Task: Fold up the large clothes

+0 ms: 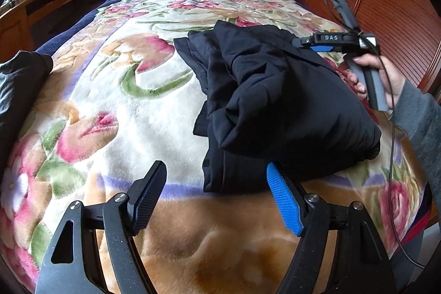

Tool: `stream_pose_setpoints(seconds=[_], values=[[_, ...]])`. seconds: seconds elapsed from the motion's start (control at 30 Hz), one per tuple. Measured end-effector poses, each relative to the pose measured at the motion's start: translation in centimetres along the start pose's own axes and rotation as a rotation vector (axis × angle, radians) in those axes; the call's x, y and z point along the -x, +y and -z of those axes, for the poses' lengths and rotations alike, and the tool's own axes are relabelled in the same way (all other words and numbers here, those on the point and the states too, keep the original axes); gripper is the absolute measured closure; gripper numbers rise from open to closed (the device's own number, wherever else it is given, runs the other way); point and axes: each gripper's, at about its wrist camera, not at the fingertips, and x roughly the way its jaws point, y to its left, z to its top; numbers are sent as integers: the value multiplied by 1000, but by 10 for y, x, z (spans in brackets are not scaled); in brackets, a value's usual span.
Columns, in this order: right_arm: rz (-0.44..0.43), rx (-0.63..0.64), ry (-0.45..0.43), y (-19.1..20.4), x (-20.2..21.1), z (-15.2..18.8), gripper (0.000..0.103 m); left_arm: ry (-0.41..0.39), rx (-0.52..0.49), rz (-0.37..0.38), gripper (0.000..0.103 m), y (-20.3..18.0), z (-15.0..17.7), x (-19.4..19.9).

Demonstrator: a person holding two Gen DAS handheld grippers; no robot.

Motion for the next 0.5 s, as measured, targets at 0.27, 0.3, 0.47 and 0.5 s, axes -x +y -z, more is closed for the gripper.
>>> stream_pose_setpoints(seconds=[0.27,0.3,0.47,0.5], values=[[-64,-43,19,-5,-24,2,9,1,14,25,53,-1,1,-2],[-68,-45,21,-6,-27,1,9,1,14,27,58,-1,1,-2],[-106,-79,35,-11,-38,1,9,6,19,23,63,0,2,-2],[-110,-84,36,-12,-40,1,9,8,21,22,63,1,2,-2]])
